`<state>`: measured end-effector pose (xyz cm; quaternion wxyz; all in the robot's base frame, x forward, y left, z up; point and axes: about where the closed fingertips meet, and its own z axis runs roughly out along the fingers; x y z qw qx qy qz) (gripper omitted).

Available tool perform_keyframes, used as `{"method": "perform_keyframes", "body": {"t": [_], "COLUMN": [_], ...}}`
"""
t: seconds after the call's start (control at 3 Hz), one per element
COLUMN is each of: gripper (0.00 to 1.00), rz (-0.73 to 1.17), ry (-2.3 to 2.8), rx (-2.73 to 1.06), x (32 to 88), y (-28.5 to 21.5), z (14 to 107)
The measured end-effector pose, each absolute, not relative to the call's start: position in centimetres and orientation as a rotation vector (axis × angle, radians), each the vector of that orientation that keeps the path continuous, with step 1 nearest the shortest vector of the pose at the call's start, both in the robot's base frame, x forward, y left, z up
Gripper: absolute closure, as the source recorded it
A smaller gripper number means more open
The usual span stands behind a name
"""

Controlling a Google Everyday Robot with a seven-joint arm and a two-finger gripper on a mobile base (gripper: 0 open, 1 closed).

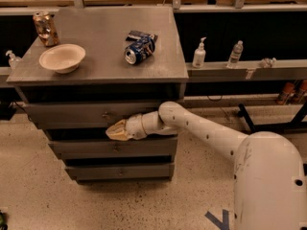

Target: Close top drawer

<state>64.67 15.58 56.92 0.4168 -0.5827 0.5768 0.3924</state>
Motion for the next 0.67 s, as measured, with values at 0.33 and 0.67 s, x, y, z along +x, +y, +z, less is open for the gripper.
{"method": "perform_keyframes", "body": {"t": [0.33,0.67], "gripper": [1.0,1.0], "rz": [0.996,1.012], "ry": [1.402,1.357], "rx": [-1.475,-1.488], "x": [62.4,58.4], "y": [15.2,14.3], "z": [57.9,59.2]}}
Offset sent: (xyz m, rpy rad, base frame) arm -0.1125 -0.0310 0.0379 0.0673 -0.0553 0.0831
